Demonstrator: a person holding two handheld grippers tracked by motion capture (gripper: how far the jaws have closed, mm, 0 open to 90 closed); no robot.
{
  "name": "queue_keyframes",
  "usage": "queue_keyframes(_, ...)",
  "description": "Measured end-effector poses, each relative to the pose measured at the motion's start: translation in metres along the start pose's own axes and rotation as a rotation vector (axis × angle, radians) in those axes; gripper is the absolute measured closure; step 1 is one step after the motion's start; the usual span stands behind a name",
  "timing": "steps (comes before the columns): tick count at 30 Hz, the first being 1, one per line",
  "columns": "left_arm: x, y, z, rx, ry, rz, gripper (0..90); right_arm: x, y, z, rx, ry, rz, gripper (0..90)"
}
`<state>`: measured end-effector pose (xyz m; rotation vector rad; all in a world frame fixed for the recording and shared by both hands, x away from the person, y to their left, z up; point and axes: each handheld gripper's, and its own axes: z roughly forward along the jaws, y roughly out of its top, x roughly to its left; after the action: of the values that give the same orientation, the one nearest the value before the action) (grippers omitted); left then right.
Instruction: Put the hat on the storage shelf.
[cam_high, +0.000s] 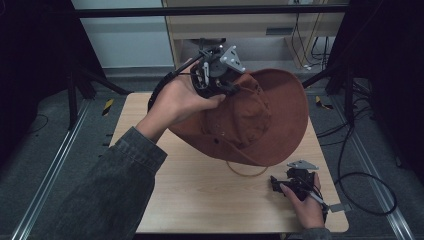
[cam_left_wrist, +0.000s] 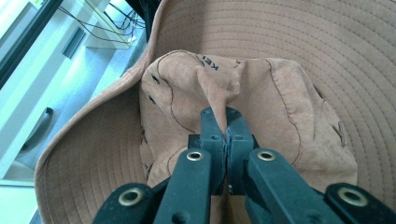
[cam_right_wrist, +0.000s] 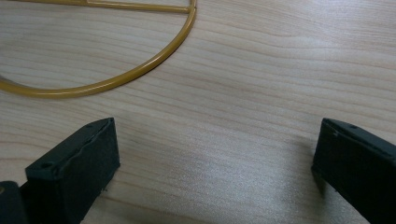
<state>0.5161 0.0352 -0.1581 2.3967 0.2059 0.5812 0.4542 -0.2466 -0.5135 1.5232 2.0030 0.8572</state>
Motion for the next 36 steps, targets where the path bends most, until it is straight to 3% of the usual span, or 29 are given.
queue_keyframes(23,-0.004,0.025,0.017,0.006,-0.008,0.041,88.5,0.0,0.0,0.0,0.0,0.002,0.001,0.5)
queue_keyframes(36,-0.002,0.036,0.04,0.013,-0.03,0.043,88.5,0.0,0.0,0.0,-0.002,0.004,-0.003,0.5)
